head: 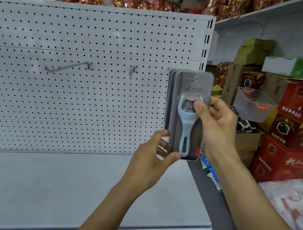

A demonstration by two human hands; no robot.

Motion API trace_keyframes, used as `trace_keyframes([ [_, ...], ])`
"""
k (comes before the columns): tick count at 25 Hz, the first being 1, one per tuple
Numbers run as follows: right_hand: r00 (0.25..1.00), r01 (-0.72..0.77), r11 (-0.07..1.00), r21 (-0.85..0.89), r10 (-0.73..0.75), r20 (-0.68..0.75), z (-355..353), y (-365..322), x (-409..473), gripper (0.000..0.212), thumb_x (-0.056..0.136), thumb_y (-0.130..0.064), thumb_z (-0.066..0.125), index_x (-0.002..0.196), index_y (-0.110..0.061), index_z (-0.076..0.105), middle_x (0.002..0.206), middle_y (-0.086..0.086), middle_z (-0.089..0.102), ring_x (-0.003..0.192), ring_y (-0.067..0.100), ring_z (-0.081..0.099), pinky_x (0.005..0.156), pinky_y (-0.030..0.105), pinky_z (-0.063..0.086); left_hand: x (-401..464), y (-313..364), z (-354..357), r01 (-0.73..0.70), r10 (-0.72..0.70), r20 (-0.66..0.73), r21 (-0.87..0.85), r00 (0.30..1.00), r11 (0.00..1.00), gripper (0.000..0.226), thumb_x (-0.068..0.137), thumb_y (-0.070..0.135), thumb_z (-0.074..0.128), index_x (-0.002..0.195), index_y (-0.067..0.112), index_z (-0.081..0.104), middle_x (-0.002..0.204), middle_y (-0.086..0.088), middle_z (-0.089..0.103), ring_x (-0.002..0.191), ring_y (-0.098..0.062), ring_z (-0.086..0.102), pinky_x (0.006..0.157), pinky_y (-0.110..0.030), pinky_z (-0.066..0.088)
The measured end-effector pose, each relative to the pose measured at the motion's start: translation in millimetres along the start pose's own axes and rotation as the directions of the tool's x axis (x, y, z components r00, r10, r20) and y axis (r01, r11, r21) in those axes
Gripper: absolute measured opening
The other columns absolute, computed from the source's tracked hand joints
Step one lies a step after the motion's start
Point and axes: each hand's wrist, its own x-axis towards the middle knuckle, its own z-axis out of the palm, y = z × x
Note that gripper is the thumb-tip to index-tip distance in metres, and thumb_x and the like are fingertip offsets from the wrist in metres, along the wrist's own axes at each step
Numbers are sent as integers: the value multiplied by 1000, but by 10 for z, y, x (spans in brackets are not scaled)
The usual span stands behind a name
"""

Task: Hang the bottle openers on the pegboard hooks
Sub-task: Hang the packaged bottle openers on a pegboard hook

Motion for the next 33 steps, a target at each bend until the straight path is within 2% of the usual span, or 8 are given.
trace_keyframes([
  [4, 999, -38, 999, -25, 37, -29, -63, 1, 111, 10, 91, -8, 62, 94, -17, 64, 83, -4, 74, 79, 9, 70, 77, 25, 57, -150, -188, 19, 25, -35, 59, 171, 998, 985, 43, 87, 39, 65, 126, 40, 48, 101, 20, 60, 92, 2, 59, 87, -31, 52],
  [11, 993, -115, 991, -67, 115, -10, -50, 153, 355, 9, 91, -9, 61, 92, -17, 66, 80, -6, 74, 75, 8, 70, 83, 31, 57, -217, -286, -27, 31, -27, -19, 206, 999, 978, 45, 89, 38, 63, 130, 40, 46, 103, 21, 60, 93, 0, 59, 88, -30, 51],
  [15, 991, -130, 978, -162, 135, 16, -22, 250, 458, 7, 92, -13, 61, 97, -16, 64, 87, -5, 72, 83, 11, 68, 91, 36, 54, -225, -300, -64, 31, -20, -47, 238, 999, 971, 38, 89, 37, 62, 126, 40, 50, 102, 21, 61, 92, 2, 59, 87, -30, 51],
  [20, 985, -152, 957, -246, 167, 40, -79, 354, 418, 6, 93, -17, 59, 98, -19, 62, 95, 1, 70, 102, 25, 66, 96, 44, 51, -279, -310, -112, 16, 12, -86, 322, 996, 946, 33, 91, 37, 60, 123, 39, 52, 103, 21, 61, 90, 2, 58, 84, -29, 52],
  [24, 988, -108, 888, -447, 146, 51, -246, 599, 7, 41, 93, -22, 59, 132, -13, 49, 129, 4, 57, 117, 17, 54, 102, 36, 44, -475, -342, -128, 43, 14, -134, 416, 991, 909, 34, 92, 41, 58, 125, 38, 50, 108, 21, 60, 92, 3, 56, 79, -23, 49],
  [27, 991, 16, 839, -543, 59, 120, -345, 779, -510, 38, 92, -21, 60, 130, -17, 52, 129, 1, 56, 119, 17, 53, 104, 44, 43, -737, -413, -116, 74, 20, -192, 473, 981, 878, 34, 92, 45, 55, 125, 36, 52, 111, 21, 60, 95, 5, 56, 72, -16, 42],
  [29, 977, 124, 793, -596, 8, 213, -338, 870, -877, 33, 93, -19, 59, 126, -18, 55, 125, -3, 57, 118, 18, 53, 102, 45, 43, -932, -502, -123, 91, 18, -214, 487, 977, 869, 35, 93, 46, 53, 125, 34, 53, 115, 20, 60, 100, 4, 57, 73, -15, 43],
  [33, 918, 229, 701, -676, 75, 389, -161, 1005, -1614, 33, 96, -27, 53, 129, -24, 52, 129, -10, 54, 119, 8, 48, 98, 29, 36, -1390, -765, -298, 137, -1, -248, 530, 969, 837, 43, 93, 50, 49, 130, 28, 51, 122, 12, 60, 110, -10, 57, 85, -29, 49],
])
